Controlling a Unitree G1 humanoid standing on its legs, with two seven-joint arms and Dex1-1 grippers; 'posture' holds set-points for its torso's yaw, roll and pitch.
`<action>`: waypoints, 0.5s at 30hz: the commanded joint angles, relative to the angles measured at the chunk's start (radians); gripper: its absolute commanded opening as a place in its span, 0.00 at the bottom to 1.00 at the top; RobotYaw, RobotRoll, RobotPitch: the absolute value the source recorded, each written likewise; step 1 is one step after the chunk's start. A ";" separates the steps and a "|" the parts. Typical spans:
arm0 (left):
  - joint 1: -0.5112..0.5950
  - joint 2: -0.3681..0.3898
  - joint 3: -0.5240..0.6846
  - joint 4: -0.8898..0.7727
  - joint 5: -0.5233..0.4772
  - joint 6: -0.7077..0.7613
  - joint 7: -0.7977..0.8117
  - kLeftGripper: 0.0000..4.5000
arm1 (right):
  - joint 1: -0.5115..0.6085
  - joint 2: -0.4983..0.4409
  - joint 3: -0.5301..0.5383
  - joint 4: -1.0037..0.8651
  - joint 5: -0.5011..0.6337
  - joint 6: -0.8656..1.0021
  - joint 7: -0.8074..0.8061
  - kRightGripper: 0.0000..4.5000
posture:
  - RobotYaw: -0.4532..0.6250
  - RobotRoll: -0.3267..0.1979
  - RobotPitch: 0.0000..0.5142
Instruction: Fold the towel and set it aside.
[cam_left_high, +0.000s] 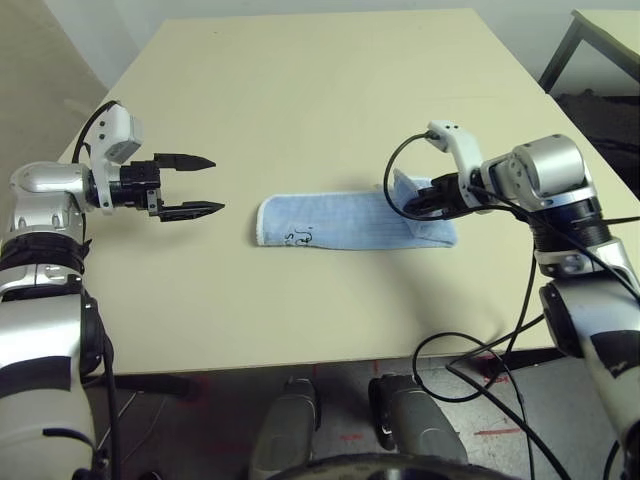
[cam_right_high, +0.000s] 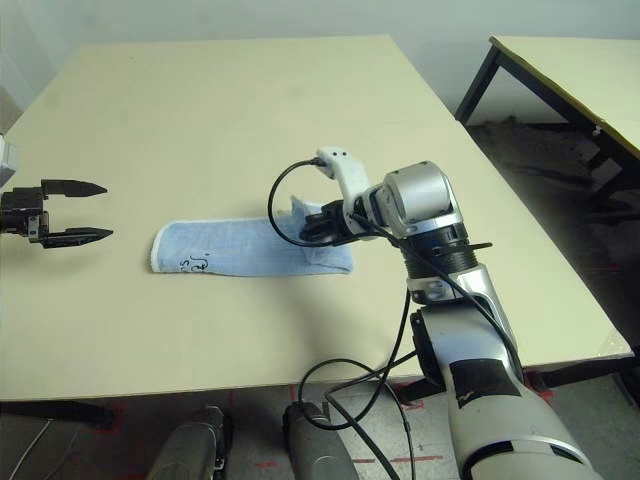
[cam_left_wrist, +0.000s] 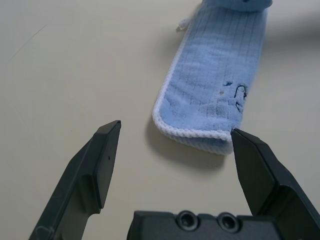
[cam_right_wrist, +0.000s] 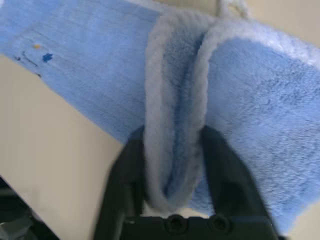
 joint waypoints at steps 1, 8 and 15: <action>-0.010 0.011 0.007 0.020 0.014 -0.008 -0.010 1.00 | -0.040 -0.001 -0.032 -0.026 0.052 0.044 -0.021 0.72 | 0.43 0.62 0.21; -0.023 0.006 0.008 0.034 0.024 -0.010 -0.010 1.00 | -0.079 0.033 -0.181 -0.034 0.117 0.035 -0.081 0.99 | 0.42 0.62 0.21; -0.009 0.004 0.010 0.030 0.021 -0.012 -0.010 1.00 | 0.134 -0.098 -0.156 -0.229 0.156 -0.171 -0.030 0.88 | 0.43 0.62 0.23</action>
